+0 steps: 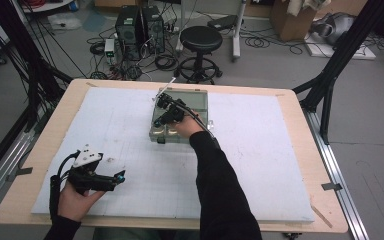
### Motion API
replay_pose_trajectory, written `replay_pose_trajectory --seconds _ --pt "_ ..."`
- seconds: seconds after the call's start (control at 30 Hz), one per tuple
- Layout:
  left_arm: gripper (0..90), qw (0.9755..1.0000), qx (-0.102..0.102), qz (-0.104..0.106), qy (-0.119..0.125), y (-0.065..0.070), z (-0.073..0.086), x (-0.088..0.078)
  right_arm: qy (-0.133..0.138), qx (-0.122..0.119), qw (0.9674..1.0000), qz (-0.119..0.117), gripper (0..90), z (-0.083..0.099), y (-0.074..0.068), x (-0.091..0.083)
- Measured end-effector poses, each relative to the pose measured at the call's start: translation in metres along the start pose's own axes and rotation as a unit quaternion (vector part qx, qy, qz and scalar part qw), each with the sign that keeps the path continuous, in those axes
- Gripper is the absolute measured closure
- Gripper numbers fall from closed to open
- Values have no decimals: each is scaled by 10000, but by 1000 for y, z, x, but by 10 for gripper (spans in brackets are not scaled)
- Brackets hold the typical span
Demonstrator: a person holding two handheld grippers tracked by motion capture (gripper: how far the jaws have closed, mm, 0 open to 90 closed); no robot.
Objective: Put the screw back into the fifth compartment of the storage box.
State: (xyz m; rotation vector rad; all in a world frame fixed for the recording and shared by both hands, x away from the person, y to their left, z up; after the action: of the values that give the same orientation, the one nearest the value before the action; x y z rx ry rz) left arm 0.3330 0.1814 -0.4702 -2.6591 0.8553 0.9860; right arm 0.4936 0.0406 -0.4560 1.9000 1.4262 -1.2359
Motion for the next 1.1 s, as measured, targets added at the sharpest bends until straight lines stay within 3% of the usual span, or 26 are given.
replay_pose_trajectory --seconds 0.23,0.3,0.5,0.9,1.1 --pt "17 10000 9 2 -9 0 0 0 -40 -2 10000 26 860 1 1 3" --pt "17 10000 19 5 -22 0 1 0 5 49 10000 22 816 0 0 2" --pt "17 10000 11 -1 -12 -1 0 0 121 61 9999 84 799 -1 2 -4" --pt "17 10000 24 9 -15 1 0 1 354 183 9992 82 638 3 4 -30" --pt "17 10000 -3 10 -18 0 1 1 603 285 9977 105 563 8 4 -46"
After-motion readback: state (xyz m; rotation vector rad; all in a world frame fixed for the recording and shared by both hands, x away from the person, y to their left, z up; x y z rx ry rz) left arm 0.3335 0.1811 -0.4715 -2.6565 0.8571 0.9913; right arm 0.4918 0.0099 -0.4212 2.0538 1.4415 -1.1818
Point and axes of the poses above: each handheld gripper's, and its own axes: x roughly forward along the jaws, z roughly out of its underside, y roughly to its right, the point moved 10 cm from there along x, roughly forward along the jaws, and after that the axes turned 6 degrees about -y, right-handed, at the moved point
